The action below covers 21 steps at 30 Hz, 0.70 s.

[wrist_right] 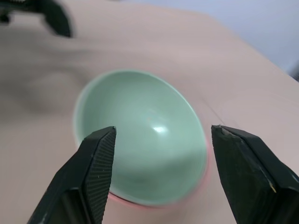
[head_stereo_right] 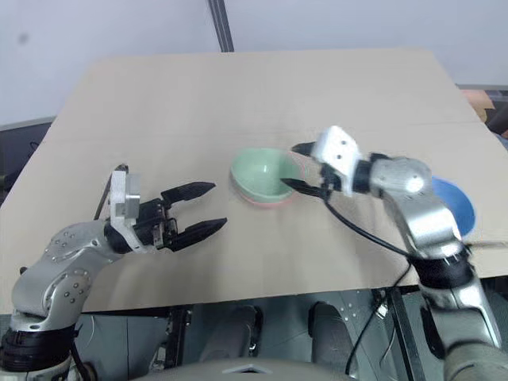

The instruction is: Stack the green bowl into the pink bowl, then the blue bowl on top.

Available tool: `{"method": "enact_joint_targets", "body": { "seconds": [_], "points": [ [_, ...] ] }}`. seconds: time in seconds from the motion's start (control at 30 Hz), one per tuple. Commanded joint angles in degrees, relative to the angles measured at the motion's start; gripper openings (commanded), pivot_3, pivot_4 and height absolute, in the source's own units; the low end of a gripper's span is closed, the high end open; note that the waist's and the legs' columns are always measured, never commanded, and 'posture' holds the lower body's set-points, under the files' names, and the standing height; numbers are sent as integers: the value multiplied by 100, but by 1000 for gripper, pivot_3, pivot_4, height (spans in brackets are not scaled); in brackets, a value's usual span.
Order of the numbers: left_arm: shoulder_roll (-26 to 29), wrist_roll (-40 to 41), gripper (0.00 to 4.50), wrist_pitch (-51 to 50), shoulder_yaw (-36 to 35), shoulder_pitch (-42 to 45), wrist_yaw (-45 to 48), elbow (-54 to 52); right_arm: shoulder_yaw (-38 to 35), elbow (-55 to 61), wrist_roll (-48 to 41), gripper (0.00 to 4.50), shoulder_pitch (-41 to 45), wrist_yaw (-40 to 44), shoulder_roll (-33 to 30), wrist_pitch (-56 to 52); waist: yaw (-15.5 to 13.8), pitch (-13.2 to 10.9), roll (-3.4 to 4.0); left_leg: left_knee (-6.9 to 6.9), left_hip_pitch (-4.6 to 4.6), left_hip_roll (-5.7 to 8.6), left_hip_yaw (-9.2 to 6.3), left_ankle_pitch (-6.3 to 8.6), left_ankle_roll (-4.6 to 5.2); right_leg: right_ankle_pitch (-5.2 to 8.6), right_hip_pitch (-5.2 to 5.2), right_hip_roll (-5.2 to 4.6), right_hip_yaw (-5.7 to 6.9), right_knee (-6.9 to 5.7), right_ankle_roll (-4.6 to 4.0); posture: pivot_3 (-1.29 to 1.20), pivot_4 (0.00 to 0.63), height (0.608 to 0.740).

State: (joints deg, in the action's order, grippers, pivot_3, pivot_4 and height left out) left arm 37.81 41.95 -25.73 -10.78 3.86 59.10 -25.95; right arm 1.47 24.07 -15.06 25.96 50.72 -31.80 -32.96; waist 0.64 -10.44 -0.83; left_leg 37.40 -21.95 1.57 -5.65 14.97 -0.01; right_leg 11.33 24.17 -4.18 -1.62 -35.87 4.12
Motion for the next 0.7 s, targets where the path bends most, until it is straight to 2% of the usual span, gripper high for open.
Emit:
{"method": "enact_joint_targets", "body": {
  "seconds": [0.03,0.23,0.37,0.57,0.7],
  "points": [
    [145,-23,4500,204,294,494,527,105,-1032,1074,4,3399,-738,-1121,18,-942,-3,1,-1,0,3,-2,0,0,0,0,-1,2,1,-1,0,0,150,740],
    [50,-252,4500,399,767,1349,1005,838,-1587,1654,643,3399,-1950,-2403,119,-1488,33,3,2,4,22,-4,10,-1,2,1,-19,8,-2,-2,2,0,150,740],
    [2,-340,4500,486,892,1545,1134,1093,-1741,1867,949,3399,-2179,-3151,386,-2100,105,5,5,4,28,-14,20,-1,2,1,-17,15,-12,-7,2,0,150,740],
    [-43,-338,4500,428,877,1626,1087,1120,-1858,1563,868,3399,-2274,-3463,720,-2450,105,5,5,5,25,-12,17,-1,2,1,-18,14,-12,-5,2,0,150,740],
    [-37,-303,4500,367,819,1591,978,1030,-1833,1341,786,1625,-2206,-3430,728,-2424,109,5,5,5,25,-12,17,0,2,1,-18,14,-12,-4,2,0,150,740]
  ]
}}
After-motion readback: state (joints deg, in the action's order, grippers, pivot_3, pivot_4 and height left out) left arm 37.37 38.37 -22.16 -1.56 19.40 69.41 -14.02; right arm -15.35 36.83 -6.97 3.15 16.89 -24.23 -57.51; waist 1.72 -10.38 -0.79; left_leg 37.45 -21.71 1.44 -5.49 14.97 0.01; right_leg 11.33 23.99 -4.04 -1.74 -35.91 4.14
